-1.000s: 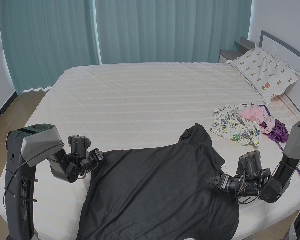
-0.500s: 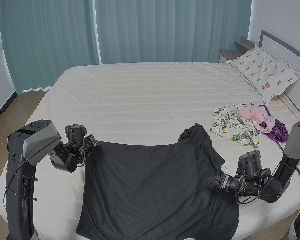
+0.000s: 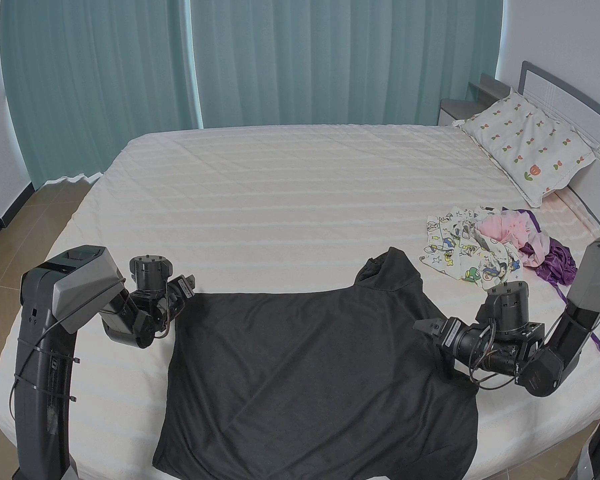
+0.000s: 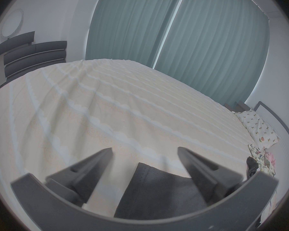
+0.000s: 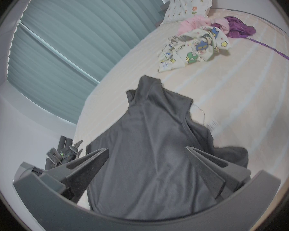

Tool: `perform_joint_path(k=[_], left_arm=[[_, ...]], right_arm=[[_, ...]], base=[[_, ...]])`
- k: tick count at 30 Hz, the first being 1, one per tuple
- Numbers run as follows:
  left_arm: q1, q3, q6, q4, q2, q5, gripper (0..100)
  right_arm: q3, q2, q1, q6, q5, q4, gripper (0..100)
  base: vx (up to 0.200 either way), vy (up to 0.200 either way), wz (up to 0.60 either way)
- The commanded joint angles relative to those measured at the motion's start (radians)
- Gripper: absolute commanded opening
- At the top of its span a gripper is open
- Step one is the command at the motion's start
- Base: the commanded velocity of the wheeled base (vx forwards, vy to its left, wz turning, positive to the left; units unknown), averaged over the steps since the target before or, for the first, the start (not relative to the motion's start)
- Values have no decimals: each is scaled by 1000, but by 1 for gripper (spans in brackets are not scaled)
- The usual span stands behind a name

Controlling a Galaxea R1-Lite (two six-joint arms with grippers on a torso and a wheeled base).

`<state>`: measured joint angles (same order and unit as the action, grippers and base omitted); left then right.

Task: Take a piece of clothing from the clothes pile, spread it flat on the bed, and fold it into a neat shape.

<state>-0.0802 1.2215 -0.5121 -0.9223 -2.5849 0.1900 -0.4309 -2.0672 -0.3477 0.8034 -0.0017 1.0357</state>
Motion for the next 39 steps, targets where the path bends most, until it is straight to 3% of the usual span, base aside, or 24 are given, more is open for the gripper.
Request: perform_joint_path(k=[1,8,14,18,20,29,39], left_arm=[[14,-94,-17,-1,114,-1,100],[0,-341,-141,-9,287,-18,100],[-41,-536,-304,-44,350,-93,100],[-43,-579,-342,-78,354,-113,100],[-46,-640,-399,-151,341,-144,100],[-52,-715,-411,-263,305,-155,100],[-53,-746,-410,-302,292,-155,100]], right_arm=[[-135,-39,65,-3,-1,-36,100],[-467,-159,153,-20,6,-266,100],[-658,-310,187,-168,11,-299,100],[-721,-360,187,-185,12,-322,100],[-855,-442,182,-184,12,-384,100],[-1060,-560,188,-170,11,-474,100],[-1063,-562,217,-179,8,-525,100]], base=[[0,0,0],[0,0,0],[0,0,0],[0,0,0],[0,0,0],[0,0,0],[0,0,0]])
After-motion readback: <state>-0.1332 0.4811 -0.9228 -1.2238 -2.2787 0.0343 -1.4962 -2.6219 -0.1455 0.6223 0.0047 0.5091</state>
